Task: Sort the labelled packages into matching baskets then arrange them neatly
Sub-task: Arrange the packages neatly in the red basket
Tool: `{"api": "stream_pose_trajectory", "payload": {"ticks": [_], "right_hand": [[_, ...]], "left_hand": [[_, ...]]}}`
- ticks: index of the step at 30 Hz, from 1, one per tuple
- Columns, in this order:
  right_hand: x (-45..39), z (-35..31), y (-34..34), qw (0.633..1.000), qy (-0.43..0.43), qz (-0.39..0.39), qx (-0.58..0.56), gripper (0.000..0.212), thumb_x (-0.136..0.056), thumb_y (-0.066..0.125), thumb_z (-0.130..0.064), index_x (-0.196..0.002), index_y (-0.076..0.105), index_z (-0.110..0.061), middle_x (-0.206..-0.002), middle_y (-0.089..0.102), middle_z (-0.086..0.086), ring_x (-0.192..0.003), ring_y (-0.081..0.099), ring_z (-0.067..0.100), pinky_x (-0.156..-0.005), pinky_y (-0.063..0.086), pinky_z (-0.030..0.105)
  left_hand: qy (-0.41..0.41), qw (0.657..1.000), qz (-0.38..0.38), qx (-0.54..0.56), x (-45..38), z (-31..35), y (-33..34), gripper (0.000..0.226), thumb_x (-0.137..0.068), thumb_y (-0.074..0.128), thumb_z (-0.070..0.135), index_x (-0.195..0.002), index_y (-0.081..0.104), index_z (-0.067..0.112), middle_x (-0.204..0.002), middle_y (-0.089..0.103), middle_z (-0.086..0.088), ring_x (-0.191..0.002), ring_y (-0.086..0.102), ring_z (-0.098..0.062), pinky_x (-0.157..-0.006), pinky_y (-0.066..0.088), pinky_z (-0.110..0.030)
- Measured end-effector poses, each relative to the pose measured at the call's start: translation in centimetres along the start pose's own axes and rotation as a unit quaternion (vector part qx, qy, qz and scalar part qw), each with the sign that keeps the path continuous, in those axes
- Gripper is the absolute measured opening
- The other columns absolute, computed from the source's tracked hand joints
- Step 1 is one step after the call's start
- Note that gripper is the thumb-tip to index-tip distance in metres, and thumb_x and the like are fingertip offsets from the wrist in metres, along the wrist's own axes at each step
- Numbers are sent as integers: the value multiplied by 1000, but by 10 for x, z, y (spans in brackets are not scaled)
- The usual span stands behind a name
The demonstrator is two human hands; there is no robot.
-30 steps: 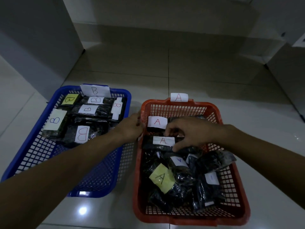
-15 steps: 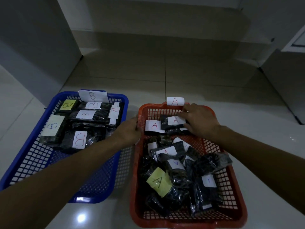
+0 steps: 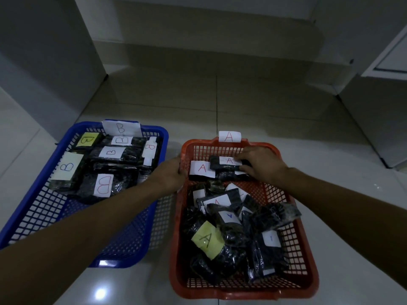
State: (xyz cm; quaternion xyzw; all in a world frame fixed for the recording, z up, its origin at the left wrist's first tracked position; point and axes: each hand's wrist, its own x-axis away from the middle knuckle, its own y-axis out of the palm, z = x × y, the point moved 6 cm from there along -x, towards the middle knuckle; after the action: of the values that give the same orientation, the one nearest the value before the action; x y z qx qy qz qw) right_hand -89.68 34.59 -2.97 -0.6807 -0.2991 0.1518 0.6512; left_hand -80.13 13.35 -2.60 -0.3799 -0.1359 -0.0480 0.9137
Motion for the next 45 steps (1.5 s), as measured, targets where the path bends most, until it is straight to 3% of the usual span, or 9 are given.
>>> {"api": "stream_pose_trajectory", "payload": {"ticks": [5,10,14,18,23,27,34,39,45], "right_hand": [[8,-16,-21,999,-1,51,7,40,-90,64,-44,-127,59,-30,-126,61,-4,-112,55,14,-93,45,34],[30,-54,5,979,-31,-170,-104,30,-87,69,-44,-112,65,-28,-98,67,-13,-88,61,3,-79,49,26],[28,-55,13,982,-10,-180,-58,31,-80,77,-41,-104,63,-28,-98,56,-11,-92,54,10,-70,41,27],[34,-54,2,969,-12,-189,-155,21,-82,76,-29,-88,55,-30,-96,60,-9,-90,59,11,-72,46,26],[31,-31,-42,941,34,-116,-317,9,-90,67,-31,-97,61,-30,-109,65,-9,-101,61,10,-78,51,28],[20,5,-36,903,151,22,-402,11,-92,65,-25,-100,63,-18,-110,64,-2,-86,66,16,-55,52,21],[20,21,-21,970,175,148,-84,27,-88,69,-27,-112,59,-21,-119,56,3,-97,58,19,-85,52,34],[21,-10,-7,997,20,75,-18,44,-86,68,-46,-124,57,-28,-126,53,-4,-114,51,16,-94,49,38],[22,7,-14,994,42,95,21,34,-86,70,-30,-118,59,-28,-124,58,-1,-113,53,19,-94,46,36]], "left_hand": [[1,1000,2,-16,1,-1,0,12,-99,44,14,-109,51,15,-86,59,-1,-74,56,-15,-55,38,-19],[-5,1000,3,-19,4,-5,2,20,-100,42,21,-113,54,12,-101,68,-11,-86,64,-23,-69,47,-25],[-5,999,0,-33,6,-5,3,26,-100,42,22,-120,53,9,-104,67,-14,-90,64,-27,-72,47,-27],[4,1000,4,-25,9,1,0,17,-100,44,21,-111,52,12,-100,66,-11,-86,62,-25,-70,43,-26],[7,1000,7,-25,8,4,-2,3,-98,47,17,-98,44,19,-97,64,-10,-84,60,-22,-71,44,-28],[4,999,5,-32,5,2,-1,3,-97,47,16,-99,49,16,-91,63,-8,-85,62,-24,-71,46,-29],[-9,992,66,-107,-6,-1,2,20,-94,52,18,-110,52,5,-102,65,-16,-90,63,-33,-73,50,-35],[-4,985,101,-136,-7,-2,8,29,-91,53,19,-116,48,4,-107,63,-18,-94,63,-36,-79,53,-43],[14,984,107,-138,-7,-1,8,26,-92,52,23,-112,50,7,-105,64,-17,-92,63,-35,-79,51,-42]]}}
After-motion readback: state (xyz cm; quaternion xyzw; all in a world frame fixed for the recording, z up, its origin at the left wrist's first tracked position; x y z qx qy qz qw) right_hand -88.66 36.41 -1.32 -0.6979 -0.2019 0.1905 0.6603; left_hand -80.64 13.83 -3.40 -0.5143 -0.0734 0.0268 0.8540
